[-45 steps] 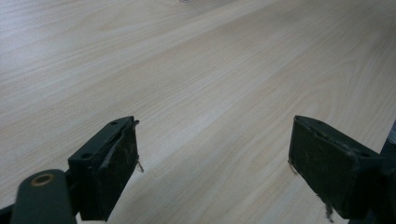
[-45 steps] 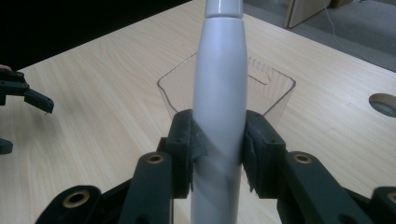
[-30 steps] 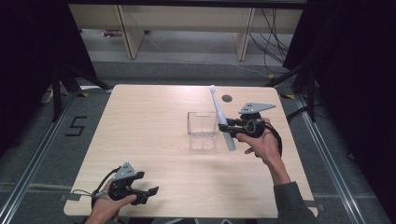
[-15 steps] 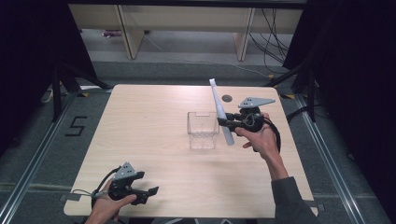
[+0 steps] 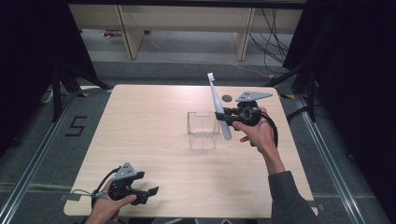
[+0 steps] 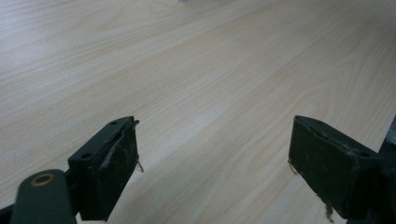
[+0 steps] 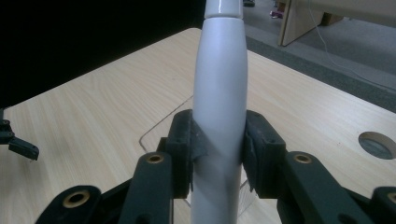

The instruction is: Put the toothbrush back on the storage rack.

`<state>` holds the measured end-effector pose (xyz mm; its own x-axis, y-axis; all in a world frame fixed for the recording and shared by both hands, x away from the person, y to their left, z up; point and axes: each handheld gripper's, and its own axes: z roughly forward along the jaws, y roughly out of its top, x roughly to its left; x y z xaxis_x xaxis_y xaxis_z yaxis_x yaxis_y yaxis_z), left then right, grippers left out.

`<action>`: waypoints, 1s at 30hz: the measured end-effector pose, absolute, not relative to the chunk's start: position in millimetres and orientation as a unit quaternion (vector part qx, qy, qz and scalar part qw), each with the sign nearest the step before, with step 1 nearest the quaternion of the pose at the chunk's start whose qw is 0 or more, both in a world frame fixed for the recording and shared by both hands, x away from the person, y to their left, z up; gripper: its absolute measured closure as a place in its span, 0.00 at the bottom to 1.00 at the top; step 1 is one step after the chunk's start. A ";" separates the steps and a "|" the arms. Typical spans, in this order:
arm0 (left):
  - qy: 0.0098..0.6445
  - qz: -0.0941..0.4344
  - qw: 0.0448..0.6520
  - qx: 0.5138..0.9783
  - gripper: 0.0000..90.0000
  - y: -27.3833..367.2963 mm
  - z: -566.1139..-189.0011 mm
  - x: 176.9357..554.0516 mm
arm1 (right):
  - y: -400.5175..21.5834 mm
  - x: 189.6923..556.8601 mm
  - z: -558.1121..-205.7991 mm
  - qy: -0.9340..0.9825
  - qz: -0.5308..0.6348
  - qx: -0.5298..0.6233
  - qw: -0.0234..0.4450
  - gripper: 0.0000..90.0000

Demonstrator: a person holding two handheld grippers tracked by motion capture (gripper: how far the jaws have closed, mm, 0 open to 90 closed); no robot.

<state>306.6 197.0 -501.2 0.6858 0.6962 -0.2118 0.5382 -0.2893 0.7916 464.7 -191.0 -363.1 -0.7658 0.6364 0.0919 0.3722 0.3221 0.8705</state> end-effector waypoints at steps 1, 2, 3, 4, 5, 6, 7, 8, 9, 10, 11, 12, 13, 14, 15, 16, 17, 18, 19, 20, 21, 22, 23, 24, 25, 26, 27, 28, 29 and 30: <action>0.387 0.087 0.454 0.798 0.17 197.0 -501.2 306.5 | -190.4 464.8 -362.2 0.802 0.487 0.319 0.130 0.74; 0.386 0.087 0.454 0.798 0.17 197.0 -501.1 306.4 | -189.3 466.2 -362.0 0.799 0.493 0.316 0.137 0.74; 0.387 0.087 0.456 0.797 0.17 196.9 -501.4 306.3 | -188.9 466.5 -361.1 0.800 0.493 0.316 0.130 0.74; 0.387 0.087 0.455 0.797 0.17 197.2 -501.1 306.2 | -188.1 466.7 -360.7 0.800 0.494 0.317 0.127 0.74; 0.391 0.087 0.456 0.795 0.17 196.7 -501.3 306.0 | -187.1 466.6 -359.6 0.800 0.492 0.319 0.128 0.74; 0.389 0.087 0.456 0.796 0.17 196.8 -501.7 306.5 | -186.3 467.5 -359.2 0.800 0.493 0.317 0.131 0.74; 0.389 0.086 0.457 0.796 0.17 196.6 -501.8 306.6 | -185.2 467.2 -358.5 0.799 0.493 0.321 0.128 0.74; 0.386 0.087 0.453 0.799 0.17 197.1 -501.4 306.7 | -184.7 468.2 -358.3 0.799 0.494 0.318 0.129 0.74; 0.386 0.086 0.454 0.798 0.17 196.7 -501.3 306.4 | -183.4 469.3 -358.4 0.798 0.497 0.316 0.131 0.74; 0.386 0.085 0.456 0.797 0.17 196.3 -501.3 306.2 | -181.1 468.6 -358.3 0.793 0.499 0.327 0.125 0.74; 0.387 0.085 0.457 0.797 0.17 196.4 -501.4 306.2 | -180.3 471.1 -358.2 0.796 0.500 0.318 0.125 0.74; 0.387 0.086 0.457 0.796 0.17 196.8 -501.5 306.4 | -179.9 472.6 -357.8 0.798 0.500 0.312 0.129 0.74; 0.391 0.086 0.458 0.794 0.17 196.5 -501.4 306.1 | -178.9 473.5 -356.4 0.799 0.495 0.313 0.134 0.74; 0.389 0.086 0.454 0.797 0.17 197.2 -501.1 306.1 | -176.3 473.9 -356.3 0.796 0.501 0.317 0.124 0.74; 0.388 0.086 0.457 0.796 0.17 196.9 -501.5 306.1 | -175.0 475.7 -355.5 0.796 0.503 0.313 0.125 0.74; 0.385 0.086 0.454 0.799 0.17 197.1 -501.2 306.2 | -173.6 477.1 -354.5 0.796 0.504 0.311 0.127 0.74; 0.385 0.086 0.453 0.799 0.17 197.0 -501.2 306.2 | -172.4 477.8 -353.3 0.796 0.504 0.310 0.127 0.74; 0.384 0.086 0.454 0.799 0.17 196.9 -501.2 306.3 | -170.3 478.1 -352.2 0.794 0.504 0.315 0.131 0.74; 0.385 0.086 0.455 0.798 0.17 196.7 -501.3 306.3 | -169.5 480.7 -351.3 0.795 0.506 0.306 0.135 0.74; 0.386 0.085 0.456 0.797 0.17 196.5 -501.4 306.2 | -167.3 482.4 -351.0 0.794 0.508 0.307 0.131 0.74; 0.385 0.086 0.454 0.799 0.17 196.9 -501.2 306.2 | -165.4 483.9 -351.3 0.795 0.508 0.306 0.131 0.74; 0.385 0.086 0.457 0.797 0.17 196.9 -501.5 306.3 | -163.4 484.2 -351.7 0.794 0.508 0.309 0.125 0.74; 0.386 0.085 0.457 0.797 0.17 197.0 -501.5 306.0 | -161.4 486.1 -352.5 0.796 0.508 0.305 0.123 0.74; 0.385 0.085 0.456 0.798 0.17 197.1 -501.6 306.2 | -159.5 486.2 -352.8 0.795 0.505 0.311 0.122 0.74; 0.386 0.086 0.454 0.799 0.17 197.0 -501.5 306.2 | -157.9 488.6 -353.6 0.797 0.506 0.306 0.125 0.74; 0.386 0.085 0.455 0.798 0.17 196.6 -501.6 306.2 | -156.4 488.7 -353.9 0.797 0.502 0.311 0.123 0.74; 0.385 0.085 0.456 0.798 0.17 196.4 -501.5 306.0 | -155.2 490.6 -354.9 0.798 0.505 0.305 0.125 0.74; 0.384 0.086 0.454 0.800 0.17 197.0 -501.2 306.0 | -153.1 491.5 -355.8 0.798 0.504 0.306 0.124 0.74; 0.384 0.085 0.456 0.798 0.17 196.9 -501.4 306.1 | -152.0 491.3 -356.4 0.797 0.503 0.311 0.121 0.74; 0.384 0.085 0.456 0.798 0.17 197.0 -501.5 306.1 | -151.3 494.2 -357.6 0.800 0.501 0.304 0.131 0.74</action>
<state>306.1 197.0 -501.5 0.6903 0.6910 -0.2147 0.5358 -0.2887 0.7935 494.2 -151.3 -357.6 -0.7814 0.6167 0.0956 0.3546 0.3126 0.8812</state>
